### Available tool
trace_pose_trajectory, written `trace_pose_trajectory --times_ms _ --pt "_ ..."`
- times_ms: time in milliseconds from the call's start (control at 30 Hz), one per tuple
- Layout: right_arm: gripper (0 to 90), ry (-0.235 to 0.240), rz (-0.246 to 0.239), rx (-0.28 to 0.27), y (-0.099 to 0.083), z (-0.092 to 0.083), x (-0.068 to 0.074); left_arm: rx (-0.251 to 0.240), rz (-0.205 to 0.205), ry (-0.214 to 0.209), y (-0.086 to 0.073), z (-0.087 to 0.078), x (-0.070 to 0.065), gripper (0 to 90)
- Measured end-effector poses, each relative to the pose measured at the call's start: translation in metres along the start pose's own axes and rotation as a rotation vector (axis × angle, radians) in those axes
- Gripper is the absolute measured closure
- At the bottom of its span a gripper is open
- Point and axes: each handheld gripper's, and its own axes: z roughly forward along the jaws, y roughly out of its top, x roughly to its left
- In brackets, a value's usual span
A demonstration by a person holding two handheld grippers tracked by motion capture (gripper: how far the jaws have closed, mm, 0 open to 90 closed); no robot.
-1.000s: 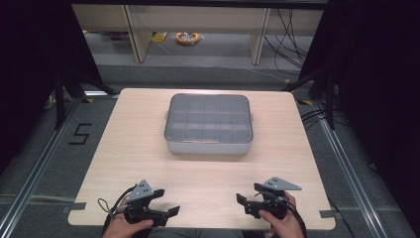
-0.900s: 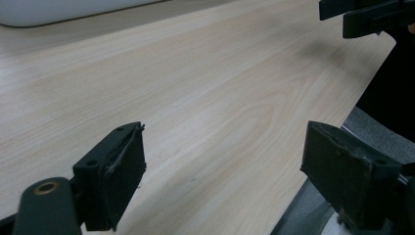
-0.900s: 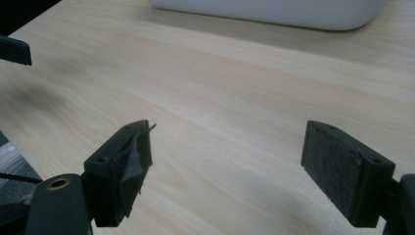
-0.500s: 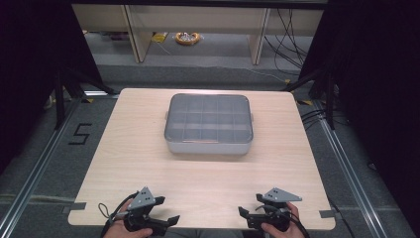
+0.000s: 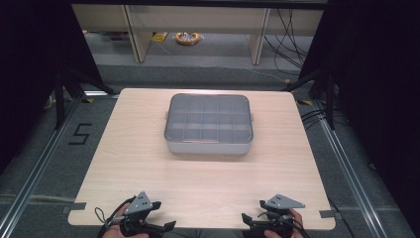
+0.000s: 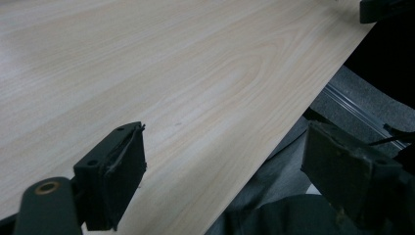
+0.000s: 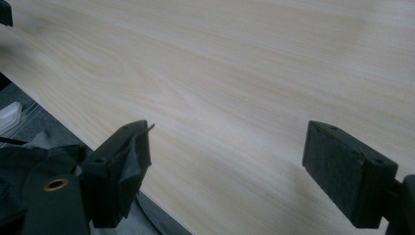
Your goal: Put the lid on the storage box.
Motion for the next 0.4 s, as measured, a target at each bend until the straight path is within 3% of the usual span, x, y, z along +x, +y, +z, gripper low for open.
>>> trace_pose_trajectory --times_ms 233,300,333,367,400 --pt "20.3 -0.027 0.005 0.015 -0.0017 -0.0014 -0.0019 0.006 0.001 -0.001 -0.0005 0.0000 0.0016 15.7" --pt "21.1 -0.036 0.044 0.018 -0.0026 -0.0006 0.0003 0.012 -0.007 0.006 -0.0005 -0.0002 0.0014 15.7" --pt "21.6 -0.044 0.028 0.029 -0.0023 -0.0011 -0.0016 0.008 -0.008 0.004 -0.0006 0.0001 0.0013 15.7" --pt "21.7 -0.056 0.060 0.038 -0.0027 -0.0016 0.0007 0.001 -0.010 0.002 -0.0009 0.0009 0.0016 15.7" --pt "21.8 -0.058 0.013 0.024 -0.0026 -0.0008 -0.0039 0.001 -0.010 0.002 -0.0008 0.0010 0.0019 15.7"
